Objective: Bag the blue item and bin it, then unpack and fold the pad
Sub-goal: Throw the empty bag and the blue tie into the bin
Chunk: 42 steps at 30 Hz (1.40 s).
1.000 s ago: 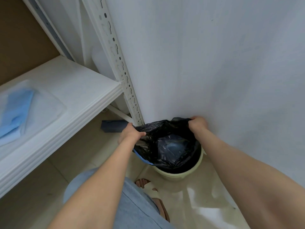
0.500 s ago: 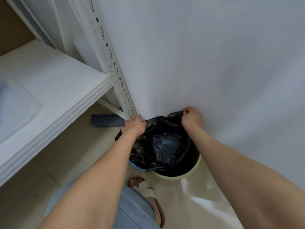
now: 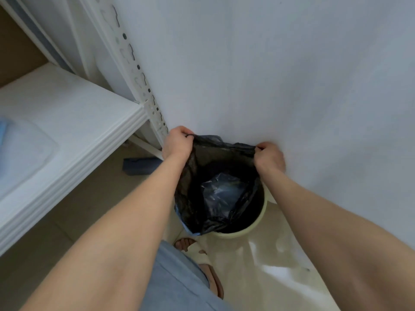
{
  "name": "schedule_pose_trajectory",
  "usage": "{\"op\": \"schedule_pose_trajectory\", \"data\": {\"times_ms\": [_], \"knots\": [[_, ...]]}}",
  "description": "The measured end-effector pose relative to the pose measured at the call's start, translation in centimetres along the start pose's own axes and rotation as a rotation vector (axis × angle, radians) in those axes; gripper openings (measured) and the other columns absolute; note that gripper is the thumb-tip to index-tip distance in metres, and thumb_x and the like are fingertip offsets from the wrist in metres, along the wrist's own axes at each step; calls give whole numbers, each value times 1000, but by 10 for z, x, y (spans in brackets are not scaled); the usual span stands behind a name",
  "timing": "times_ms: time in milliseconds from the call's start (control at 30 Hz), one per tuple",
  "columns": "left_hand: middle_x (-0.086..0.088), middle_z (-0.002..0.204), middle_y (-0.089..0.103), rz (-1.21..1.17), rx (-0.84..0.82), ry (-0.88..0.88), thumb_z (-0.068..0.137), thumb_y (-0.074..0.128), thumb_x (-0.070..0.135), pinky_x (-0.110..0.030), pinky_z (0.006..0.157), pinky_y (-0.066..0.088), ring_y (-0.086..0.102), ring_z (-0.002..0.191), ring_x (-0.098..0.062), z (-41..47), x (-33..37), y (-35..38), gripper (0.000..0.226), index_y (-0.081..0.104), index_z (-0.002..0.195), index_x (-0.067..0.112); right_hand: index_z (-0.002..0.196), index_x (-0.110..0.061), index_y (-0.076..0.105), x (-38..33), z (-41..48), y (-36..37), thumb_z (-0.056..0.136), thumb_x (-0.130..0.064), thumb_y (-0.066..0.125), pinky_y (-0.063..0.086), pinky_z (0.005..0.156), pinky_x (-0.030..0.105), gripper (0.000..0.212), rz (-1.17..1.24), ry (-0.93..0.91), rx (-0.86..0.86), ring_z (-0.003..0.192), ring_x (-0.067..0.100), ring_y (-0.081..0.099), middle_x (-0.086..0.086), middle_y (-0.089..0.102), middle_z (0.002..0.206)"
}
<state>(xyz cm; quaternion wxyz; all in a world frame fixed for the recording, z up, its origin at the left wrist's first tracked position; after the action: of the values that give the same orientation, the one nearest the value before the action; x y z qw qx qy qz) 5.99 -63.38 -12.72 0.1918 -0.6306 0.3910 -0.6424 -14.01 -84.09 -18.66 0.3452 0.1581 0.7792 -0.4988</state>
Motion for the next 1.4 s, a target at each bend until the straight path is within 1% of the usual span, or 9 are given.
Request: {"op": "schedule_pose_trajectory", "data": {"times_ms": [267,533,667,767,833,933,1067,1200,1400], "knots": [[-4,111,66,-149,4,-73,91,53,9,-21,83,41,60,107,-22,-28,-10,-12,26,66,111,18,111,-21,70,22,-18,-25,84,-5,47,44,101,28,38,233,111,54,111,28,60,11,61,125],[-18,145,38,14,-165,-417,68,81,44,-45,107,39,39,132,-35,-67,-81,-9,99,30,143,4,123,-2,51,44,-46,-7,67,-28,85,53,91,42,71,288,282,-128,107,33,63,16,61,121],[-14,140,47,-10,-415,-489,77,77,36,-43,99,44,50,124,-32,-107,-94,14,79,38,138,2,104,-1,54,56,-68,25,77,-15,78,52,88,38,40,157,350,-389,104,32,62,12,61,106],[-12,91,67,-82,-579,-625,90,63,21,-39,84,55,66,77,-22,-134,-104,30,22,54,100,3,80,-3,50,55,-75,26,84,1,65,56,83,39,17,187,385,-398,90,31,57,16,54,90],[-11,55,63,-157,-481,-606,95,50,4,-34,53,58,61,39,-17,-124,-99,25,9,51,87,2,73,-7,48,48,-68,18,82,4,63,58,79,41,21,211,339,-317,79,28,58,15,53,86],[-16,65,54,-286,-164,-538,93,42,-7,-27,25,43,50,27,-19,-97,-83,-8,11,49,87,-2,69,-10,47,29,-63,-3,82,-1,58,60,74,44,19,205,222,-203,63,26,59,11,54,73],[-18,90,57,-383,11,-505,91,47,-4,-17,28,39,47,45,-22,-76,-76,-36,16,61,98,-4,69,-9,49,13,-67,-15,81,-2,56,60,62,40,16,246,206,-186,66,31,67,11,58,71],[-15,90,58,-521,73,-472,93,45,-3,-24,40,44,46,50,-18,-70,-66,-45,25,62,111,0,73,-4,48,10,-78,-2,86,-1,58,47,35,20,17,275,311,-332,34,20,59,12,59,58],[-11,93,59,-468,-69,-413,89,55,-3,-33,68,53,50,58,-13,-78,-65,-24,46,45,132,9,77,0,53,4,-80,7,89,-1,62,48,34,19,15,304,302,-378,29,14,54,10,55,54]]}}
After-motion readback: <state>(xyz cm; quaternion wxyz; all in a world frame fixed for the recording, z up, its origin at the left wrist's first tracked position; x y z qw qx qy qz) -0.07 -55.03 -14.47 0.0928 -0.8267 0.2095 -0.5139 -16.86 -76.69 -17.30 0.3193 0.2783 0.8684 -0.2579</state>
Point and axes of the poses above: each hand's wrist, its own z-axis towards the middle knuckle, its own y-axis out of the palm, x = y × z, the point moved 9 cm from there along z, towards the middle knuckle
